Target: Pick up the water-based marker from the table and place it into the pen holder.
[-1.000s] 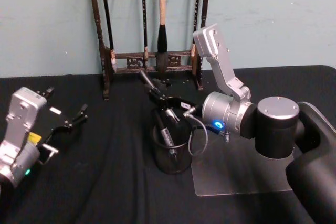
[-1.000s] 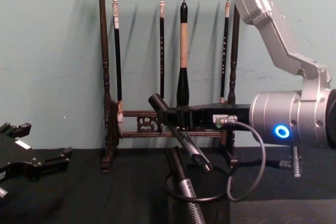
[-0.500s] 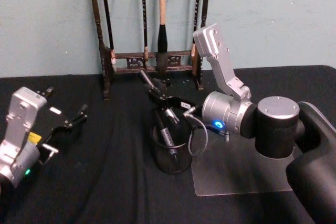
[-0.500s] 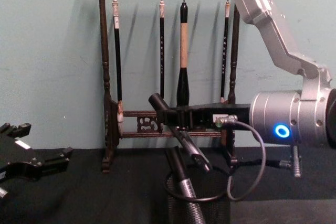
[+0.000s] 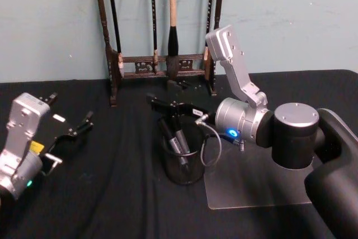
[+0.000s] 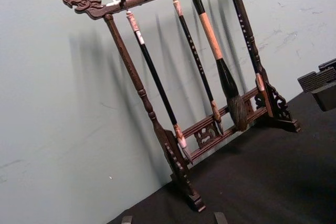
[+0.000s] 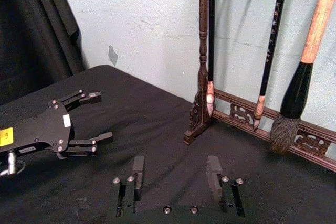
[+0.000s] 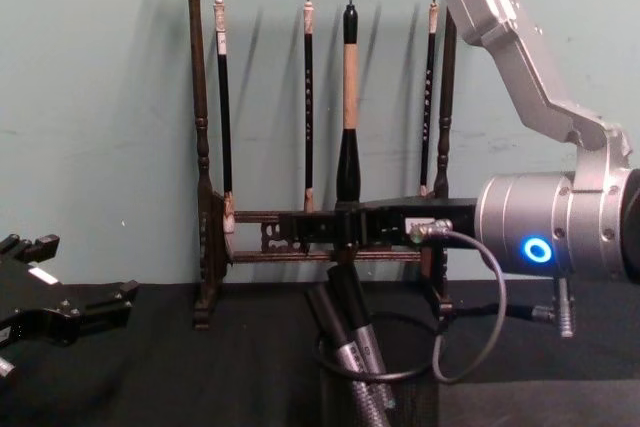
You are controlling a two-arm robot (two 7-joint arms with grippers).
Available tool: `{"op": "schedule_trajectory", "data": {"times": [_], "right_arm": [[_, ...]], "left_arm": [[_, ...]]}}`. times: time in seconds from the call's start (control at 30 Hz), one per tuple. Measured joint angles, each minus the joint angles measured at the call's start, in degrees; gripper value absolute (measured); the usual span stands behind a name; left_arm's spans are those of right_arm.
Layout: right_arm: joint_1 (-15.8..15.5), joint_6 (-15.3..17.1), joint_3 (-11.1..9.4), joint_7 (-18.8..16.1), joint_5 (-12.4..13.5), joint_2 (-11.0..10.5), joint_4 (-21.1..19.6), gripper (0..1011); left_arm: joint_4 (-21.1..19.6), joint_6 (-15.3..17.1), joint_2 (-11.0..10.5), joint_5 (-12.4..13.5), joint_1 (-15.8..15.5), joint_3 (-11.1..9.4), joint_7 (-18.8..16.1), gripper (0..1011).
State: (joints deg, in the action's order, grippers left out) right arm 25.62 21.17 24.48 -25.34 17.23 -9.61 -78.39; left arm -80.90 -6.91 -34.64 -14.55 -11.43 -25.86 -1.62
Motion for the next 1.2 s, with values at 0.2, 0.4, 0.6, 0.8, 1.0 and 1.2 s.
{"op": "schedule_trajectory", "data": {"times": [0.2,0.4,0.6,0.8,1.0,1.2], "right_arm": [[0.0,0.0,0.0,0.0,-0.04,0.0,0.0,905],[0.0,0.0,0.0,-0.01,-0.06,0.0,0.0,1002],[0.0,0.0,0.0,-0.01,-0.05,0.0,0.0,1002],[0.0,0.0,0.0,0.0,-0.05,0.0,0.0,1002],[0.0,0.0,0.0,0.0,-0.05,0.0,0.0,1002],[-0.16,-0.36,0.48,1.87,-0.22,-0.41,-0.75,1002]], "left_arm": [[0.0,0.0,0.0,0.0,0.0,0.0,0.0,1009],[0.0,0.0,0.0,0.0,0.0,0.0,0.0,1009],[0.0,0.0,0.0,0.0,0.0,0.0,0.0,1009],[0.0,0.0,0.0,0.0,0.0,0.0,0.0,1009],[0.0,0.0,0.0,0.0,0.0,0.0,0.0,1009],[0.0,0.0,0.0,0.0,0.0,0.0,0.0,1009]]}}
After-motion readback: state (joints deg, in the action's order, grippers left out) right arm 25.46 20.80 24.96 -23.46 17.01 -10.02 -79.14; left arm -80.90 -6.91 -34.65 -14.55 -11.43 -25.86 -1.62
